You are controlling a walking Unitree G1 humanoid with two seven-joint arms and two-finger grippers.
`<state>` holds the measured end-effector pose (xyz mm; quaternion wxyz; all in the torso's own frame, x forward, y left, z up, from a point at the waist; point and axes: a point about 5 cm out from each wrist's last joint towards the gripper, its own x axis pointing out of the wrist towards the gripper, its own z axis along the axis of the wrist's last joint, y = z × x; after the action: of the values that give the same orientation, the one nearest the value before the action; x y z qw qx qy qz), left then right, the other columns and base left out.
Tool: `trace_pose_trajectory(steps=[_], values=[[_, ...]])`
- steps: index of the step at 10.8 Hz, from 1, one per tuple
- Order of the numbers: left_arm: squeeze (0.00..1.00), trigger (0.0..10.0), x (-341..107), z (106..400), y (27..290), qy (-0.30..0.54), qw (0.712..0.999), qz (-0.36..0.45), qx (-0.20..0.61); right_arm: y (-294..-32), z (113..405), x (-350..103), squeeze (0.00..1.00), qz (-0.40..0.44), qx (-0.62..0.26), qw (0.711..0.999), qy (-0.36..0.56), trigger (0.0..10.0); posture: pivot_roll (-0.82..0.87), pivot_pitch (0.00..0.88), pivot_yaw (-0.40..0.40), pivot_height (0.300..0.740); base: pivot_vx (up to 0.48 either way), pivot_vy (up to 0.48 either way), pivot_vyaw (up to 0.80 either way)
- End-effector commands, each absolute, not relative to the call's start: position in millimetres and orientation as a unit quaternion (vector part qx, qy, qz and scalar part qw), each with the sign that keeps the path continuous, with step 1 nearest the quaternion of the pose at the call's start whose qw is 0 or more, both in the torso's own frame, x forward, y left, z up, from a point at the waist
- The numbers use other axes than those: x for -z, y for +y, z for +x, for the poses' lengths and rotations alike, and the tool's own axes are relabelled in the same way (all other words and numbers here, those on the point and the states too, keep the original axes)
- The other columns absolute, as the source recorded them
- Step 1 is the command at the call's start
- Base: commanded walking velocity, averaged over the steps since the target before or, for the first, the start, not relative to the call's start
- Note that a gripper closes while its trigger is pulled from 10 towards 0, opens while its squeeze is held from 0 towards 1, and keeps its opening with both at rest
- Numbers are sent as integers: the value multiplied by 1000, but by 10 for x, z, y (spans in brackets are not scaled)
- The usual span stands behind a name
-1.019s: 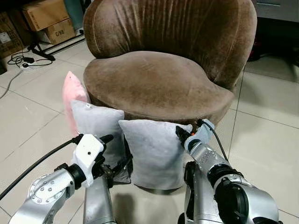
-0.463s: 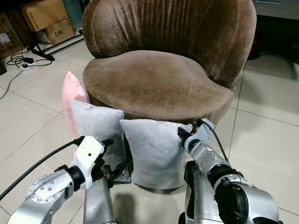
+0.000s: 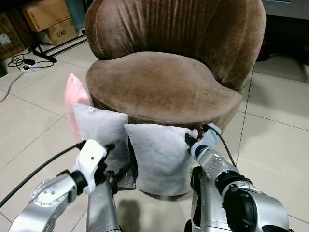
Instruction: Move the pillow to the sofa from floor
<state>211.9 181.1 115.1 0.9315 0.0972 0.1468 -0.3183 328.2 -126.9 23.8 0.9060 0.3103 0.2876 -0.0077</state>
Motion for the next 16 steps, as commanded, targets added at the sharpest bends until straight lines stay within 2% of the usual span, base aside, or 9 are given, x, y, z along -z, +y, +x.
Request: trace_pose_trajectory(steps=[1, 4, 5, 8, 9, 10, 11, 12, 16], values=[[0, 10000, -1168, 2156, 1878, 139, 940, 106, 292, -1294, 3237, -187, 0, 319, 7, 901, 295, 0, -29, 0, 40, 423, 0, 0, 0], [0, 10000, -1292, 2263, 2020, 83, 974, 125, 170, -1423, 3382, -556, 0, 398, -21, 898, 187, 0, -25, 0, 15, 423, 0, 0, 0], [0, 10000, -1330, 2260, 2023, 72, 978, 117, 155, -1424, 3384, -671, 0, 409, -29, 897, 165, 0, -27, 0, 13, 423, 0, 0, 0], [0, 10000, -1527, 2336, 1965, 25, 986, 120, 109, -1464, 3191, -1324, 0, 421, -58, 903, 53, 0, -34, 0, 6, 423, 0, 0, 0], [0, 10000, -1559, 2364, 1948, 13, 987, 126, 103, -1492, 3139, -1445, 0, 381, -50, 923, 34, 1961, -39, 0, 9, 423, 0, 0, 0], [0, 10000, -1589, 2383, 1936, -1, 988, 121, 92, -1457, 3108, -1534, 0, 328, -70, 942, 30, 10000, -44, 0, 10, 423, 0, 0, 0], [0, 10000, -1615, 2398, 1935, -10, 988, 132, 83, -1437, 3089, -1569, 0, 277, -85, 957, 27, 10000, -47, 0, 9, 423, 0, 0, 0], [0, 10000, -1630, 2415, 1913, -19, 983, 164, 84, -1456, 3071, -1626, 0, 270, -62, 961, 16, 10000, -44, 0, 3, 438, 0, 0, 0], [0, 10000, -1649, 2436, 1912, -28, 985, 159, 59, -1410, 3065, -1764, 0, 233, -64, 970, 5, 10000, -38, 0, -11, 503, 0, 0, 0]])
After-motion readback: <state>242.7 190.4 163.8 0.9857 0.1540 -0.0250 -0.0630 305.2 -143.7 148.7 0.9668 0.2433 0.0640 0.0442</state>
